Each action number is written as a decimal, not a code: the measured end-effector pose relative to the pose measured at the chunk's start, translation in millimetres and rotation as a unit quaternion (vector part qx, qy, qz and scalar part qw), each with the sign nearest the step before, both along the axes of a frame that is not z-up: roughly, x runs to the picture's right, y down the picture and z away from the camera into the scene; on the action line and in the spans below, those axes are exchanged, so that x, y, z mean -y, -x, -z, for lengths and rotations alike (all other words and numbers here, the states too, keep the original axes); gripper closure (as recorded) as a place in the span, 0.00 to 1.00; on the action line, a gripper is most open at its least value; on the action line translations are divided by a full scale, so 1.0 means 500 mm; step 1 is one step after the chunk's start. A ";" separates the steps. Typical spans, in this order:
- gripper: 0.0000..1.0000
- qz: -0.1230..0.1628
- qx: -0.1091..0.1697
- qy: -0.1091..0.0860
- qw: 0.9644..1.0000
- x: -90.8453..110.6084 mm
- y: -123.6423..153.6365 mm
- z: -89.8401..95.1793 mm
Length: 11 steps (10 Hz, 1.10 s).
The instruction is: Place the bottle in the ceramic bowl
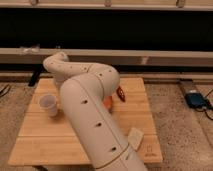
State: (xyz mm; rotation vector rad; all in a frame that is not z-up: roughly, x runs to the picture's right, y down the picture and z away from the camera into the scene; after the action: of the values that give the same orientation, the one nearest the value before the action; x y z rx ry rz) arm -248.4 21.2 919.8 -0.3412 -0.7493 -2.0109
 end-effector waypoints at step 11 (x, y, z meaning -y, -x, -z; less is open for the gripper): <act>0.94 -0.063 -0.050 -0.032 0.996 0.006 -0.247 0.169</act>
State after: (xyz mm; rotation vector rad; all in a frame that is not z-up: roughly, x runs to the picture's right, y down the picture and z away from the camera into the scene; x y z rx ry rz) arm -125.1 18.3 835.5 -0.3449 -0.6269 -1.8804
